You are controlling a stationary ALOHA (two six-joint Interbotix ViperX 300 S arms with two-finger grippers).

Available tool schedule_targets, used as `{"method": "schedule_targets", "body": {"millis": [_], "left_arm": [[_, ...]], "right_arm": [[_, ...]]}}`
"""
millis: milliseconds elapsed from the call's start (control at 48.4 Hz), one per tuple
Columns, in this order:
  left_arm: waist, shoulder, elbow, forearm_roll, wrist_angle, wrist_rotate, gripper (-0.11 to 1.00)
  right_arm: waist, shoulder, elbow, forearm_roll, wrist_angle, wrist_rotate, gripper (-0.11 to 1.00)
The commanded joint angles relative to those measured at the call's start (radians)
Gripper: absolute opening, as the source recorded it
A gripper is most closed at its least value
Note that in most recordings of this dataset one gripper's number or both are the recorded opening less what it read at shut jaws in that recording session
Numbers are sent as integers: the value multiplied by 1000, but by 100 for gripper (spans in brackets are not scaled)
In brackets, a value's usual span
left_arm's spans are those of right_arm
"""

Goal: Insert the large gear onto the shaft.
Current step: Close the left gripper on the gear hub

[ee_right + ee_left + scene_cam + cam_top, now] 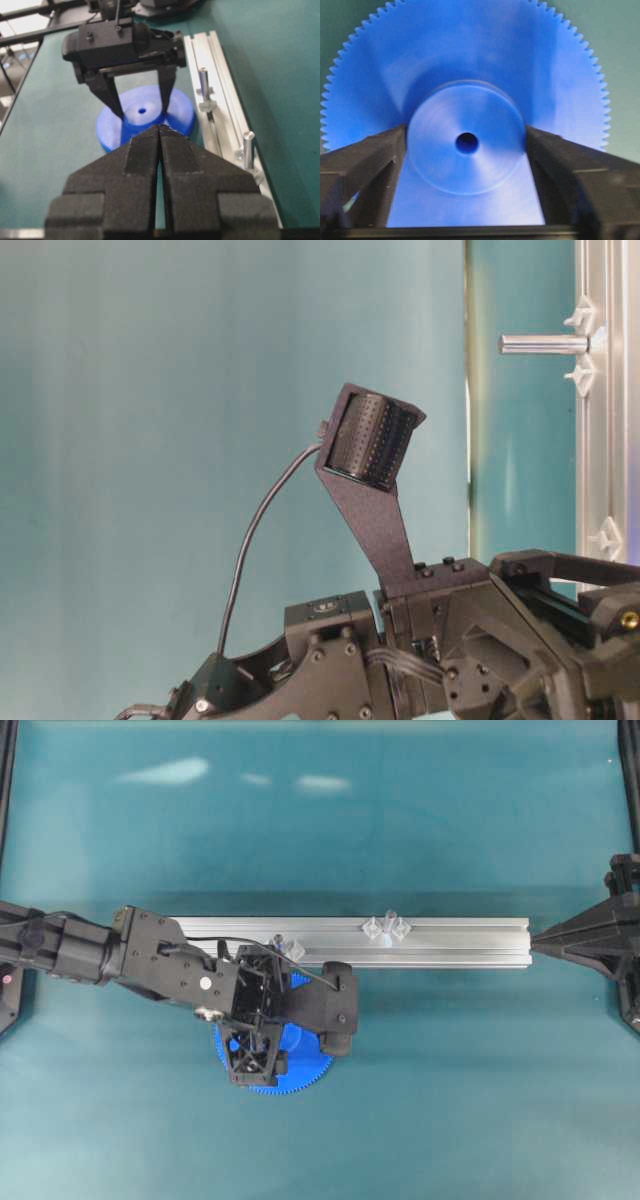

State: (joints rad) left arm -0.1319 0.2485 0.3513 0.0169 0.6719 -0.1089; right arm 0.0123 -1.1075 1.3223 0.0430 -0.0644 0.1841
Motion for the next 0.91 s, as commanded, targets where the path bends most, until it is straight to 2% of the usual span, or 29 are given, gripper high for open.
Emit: {"method": "schedule_targets", "body": {"millis": [0, 888], "left_arm": [[3, -11, -9, 2, -5, -6, 76], [-6, -25, -17, 2, -9, -3, 76]], "right_arm": [[0, 6, -11, 0, -5, 14, 5], [0, 6, -11, -2, -8, 14, 5]]}}
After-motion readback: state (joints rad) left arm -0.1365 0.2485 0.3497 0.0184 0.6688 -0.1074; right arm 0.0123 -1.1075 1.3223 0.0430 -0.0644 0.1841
